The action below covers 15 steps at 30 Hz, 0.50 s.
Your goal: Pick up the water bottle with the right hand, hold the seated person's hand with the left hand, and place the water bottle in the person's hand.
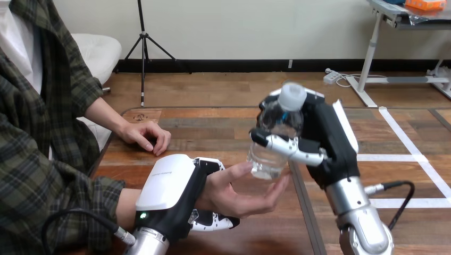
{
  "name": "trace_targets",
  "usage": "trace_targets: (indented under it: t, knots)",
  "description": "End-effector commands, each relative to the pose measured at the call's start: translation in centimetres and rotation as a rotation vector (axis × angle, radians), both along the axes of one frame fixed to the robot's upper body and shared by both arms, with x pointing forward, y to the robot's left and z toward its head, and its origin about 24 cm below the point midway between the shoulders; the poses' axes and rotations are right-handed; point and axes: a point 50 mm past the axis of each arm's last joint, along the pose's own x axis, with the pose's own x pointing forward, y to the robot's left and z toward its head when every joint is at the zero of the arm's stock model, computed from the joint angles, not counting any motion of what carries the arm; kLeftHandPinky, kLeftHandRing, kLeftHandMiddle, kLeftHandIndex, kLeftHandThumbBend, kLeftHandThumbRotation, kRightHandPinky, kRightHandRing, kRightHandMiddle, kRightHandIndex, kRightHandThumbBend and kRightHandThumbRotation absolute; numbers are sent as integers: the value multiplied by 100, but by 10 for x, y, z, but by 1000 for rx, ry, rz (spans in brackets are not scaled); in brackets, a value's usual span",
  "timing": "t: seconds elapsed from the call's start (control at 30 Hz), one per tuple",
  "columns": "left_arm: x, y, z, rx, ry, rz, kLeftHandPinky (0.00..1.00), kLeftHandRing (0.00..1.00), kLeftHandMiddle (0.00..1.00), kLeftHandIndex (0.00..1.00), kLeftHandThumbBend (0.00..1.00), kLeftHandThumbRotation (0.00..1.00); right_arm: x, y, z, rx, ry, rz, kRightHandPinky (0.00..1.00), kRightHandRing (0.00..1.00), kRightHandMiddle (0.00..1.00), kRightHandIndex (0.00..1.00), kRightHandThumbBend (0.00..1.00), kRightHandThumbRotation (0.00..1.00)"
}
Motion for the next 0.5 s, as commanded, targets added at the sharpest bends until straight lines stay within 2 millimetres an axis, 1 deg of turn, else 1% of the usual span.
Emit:
trace_targets:
  t: [0.0,0.47]
  knots:
    - [0,-19,18,-78,-85,-78,27,33,38,41,81,0,4,5,25,7,-128,11,38,40,44,46,70,0]
    - [0,-19,19,-86,-89,-77,27,33,38,41,81,0,-4,5,22,-6,-129,17,36,39,44,45,69,0]
